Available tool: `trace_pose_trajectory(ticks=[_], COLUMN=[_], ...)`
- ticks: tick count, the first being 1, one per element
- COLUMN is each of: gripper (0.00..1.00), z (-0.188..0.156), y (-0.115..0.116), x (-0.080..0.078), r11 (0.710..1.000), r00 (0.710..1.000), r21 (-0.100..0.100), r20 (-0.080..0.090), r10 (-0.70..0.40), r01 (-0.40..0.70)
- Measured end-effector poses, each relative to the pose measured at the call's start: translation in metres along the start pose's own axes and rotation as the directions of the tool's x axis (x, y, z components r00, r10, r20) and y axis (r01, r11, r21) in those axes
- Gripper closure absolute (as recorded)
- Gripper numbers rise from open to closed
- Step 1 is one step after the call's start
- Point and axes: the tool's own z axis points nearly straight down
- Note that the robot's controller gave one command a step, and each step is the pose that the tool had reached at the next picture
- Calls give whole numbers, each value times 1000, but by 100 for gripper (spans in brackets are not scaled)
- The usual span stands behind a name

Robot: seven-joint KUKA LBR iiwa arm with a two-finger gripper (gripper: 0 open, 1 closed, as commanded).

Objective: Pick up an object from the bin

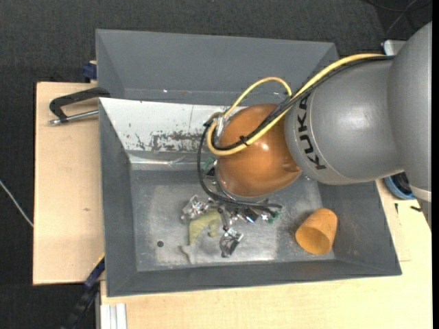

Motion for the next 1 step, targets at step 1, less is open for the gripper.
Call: trace_pose_trajectory(ticks=[1], gripper=[0], z=[1], y=[0], x=[-3], r11=[982], r00=[982], r21=[2], r20=[4], r10=[-189], r01=[189])
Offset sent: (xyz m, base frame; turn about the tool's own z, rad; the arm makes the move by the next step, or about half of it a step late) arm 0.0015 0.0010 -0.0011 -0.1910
